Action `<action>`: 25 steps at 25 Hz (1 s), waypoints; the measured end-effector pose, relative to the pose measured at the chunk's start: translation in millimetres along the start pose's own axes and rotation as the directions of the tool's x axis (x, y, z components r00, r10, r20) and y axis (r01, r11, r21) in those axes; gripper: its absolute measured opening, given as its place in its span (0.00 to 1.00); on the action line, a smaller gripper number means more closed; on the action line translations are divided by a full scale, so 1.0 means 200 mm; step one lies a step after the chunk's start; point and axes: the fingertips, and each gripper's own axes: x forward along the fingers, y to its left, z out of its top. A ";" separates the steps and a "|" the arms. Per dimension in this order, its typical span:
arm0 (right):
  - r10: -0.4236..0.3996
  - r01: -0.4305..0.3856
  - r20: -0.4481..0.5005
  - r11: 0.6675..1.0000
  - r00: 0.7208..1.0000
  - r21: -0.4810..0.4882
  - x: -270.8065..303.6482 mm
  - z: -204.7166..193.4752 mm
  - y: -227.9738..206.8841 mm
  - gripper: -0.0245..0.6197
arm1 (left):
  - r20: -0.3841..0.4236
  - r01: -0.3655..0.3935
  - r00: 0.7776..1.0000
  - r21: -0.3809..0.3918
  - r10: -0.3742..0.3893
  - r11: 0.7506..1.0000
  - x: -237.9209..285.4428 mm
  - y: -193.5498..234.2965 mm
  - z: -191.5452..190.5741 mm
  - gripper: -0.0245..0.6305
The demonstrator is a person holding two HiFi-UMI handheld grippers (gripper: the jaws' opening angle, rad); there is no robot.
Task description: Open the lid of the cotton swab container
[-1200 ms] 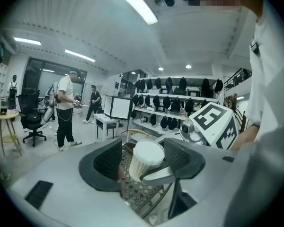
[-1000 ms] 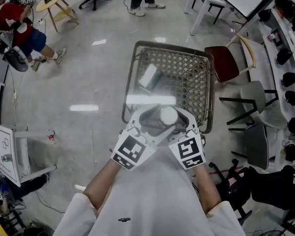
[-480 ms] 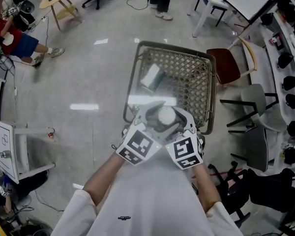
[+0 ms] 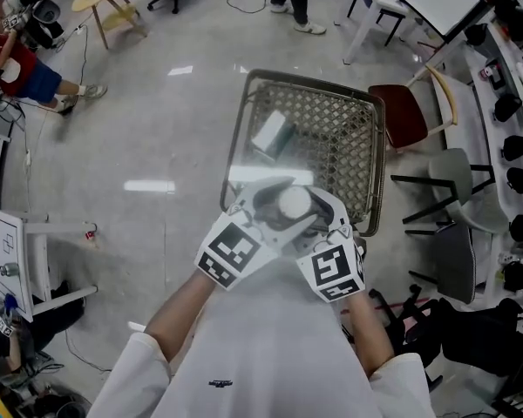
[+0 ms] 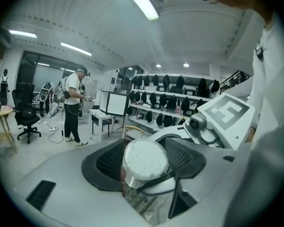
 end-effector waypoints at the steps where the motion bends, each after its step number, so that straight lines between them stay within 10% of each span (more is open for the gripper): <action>1: -0.001 0.001 0.009 1.000 1.000 -0.001 0.00 0.01 0.00 0.42 | 0.004 0.005 1.000 -0.006 -0.005 1.000 0.00 0.00 0.01 0.45; 23: -0.013 0.030 0.131 0.992 0.991 -0.125 -0.09 0.03 0.03 0.40 | 0.075 0.162 0.986 -0.291 -0.146 0.943 -0.05 -0.02 0.01 0.44; 25: -0.001 0.019 0.163 0.994 0.987 -0.108 -0.11 0.03 0.03 0.40 | 0.135 0.169 0.982 -0.347 -0.129 0.923 -0.07 0.01 0.05 0.21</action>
